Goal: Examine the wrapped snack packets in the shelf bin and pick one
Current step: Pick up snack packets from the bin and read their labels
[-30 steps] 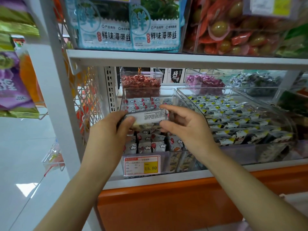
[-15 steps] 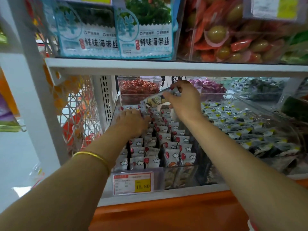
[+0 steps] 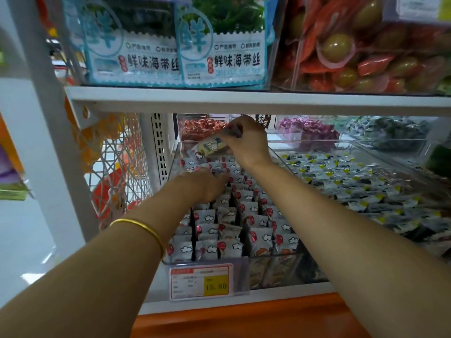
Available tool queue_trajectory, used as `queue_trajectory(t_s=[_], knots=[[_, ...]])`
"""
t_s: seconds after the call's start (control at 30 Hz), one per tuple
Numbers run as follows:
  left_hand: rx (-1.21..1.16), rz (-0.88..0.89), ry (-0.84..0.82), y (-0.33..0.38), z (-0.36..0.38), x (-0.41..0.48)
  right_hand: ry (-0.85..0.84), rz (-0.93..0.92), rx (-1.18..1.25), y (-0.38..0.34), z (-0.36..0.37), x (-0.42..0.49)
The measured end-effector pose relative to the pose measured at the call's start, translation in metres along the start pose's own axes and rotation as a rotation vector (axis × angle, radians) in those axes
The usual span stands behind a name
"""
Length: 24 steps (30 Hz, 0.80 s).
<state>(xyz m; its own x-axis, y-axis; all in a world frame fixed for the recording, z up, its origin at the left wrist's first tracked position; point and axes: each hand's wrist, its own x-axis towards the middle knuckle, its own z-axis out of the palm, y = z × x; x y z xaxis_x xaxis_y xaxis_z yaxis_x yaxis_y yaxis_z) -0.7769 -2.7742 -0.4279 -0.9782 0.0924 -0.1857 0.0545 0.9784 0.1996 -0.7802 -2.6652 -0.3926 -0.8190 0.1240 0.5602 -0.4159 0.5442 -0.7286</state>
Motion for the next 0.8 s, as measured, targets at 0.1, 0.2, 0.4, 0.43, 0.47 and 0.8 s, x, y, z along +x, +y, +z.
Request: queue_trajectory(t_s=[0.1, 0.2, 0.4, 0.43, 0.47, 0.8], knots=[[-0.012, 0.049, -0.01, 0.001, 0.003, -0.009, -0.055, -0.063, -0.085, -0.001, 0.013, 0.008], [0.031, 0.077, 0.005, -0.005, 0.005, -0.015, -0.171, -0.126, -0.21, 0.0, 0.026, 0.015], [0.379, 0.178, 0.076, -0.002, -0.002, -0.048, -0.41, -0.16, -0.369, 0.001, 0.054, 0.017], [0.474, 0.181, 0.123, -0.003, -0.005, -0.056, -0.467, -0.144, -0.377, 0.003, 0.058, 0.016], [0.558, 0.171, 0.156, -0.005, -0.007, -0.062, -0.518, -0.142, -0.408, 0.005, 0.062, 0.014], [0.197, 0.126, 0.319, -0.05, 0.0, -0.09, -0.493, -0.104, -0.437, 0.013, 0.073, 0.034]])
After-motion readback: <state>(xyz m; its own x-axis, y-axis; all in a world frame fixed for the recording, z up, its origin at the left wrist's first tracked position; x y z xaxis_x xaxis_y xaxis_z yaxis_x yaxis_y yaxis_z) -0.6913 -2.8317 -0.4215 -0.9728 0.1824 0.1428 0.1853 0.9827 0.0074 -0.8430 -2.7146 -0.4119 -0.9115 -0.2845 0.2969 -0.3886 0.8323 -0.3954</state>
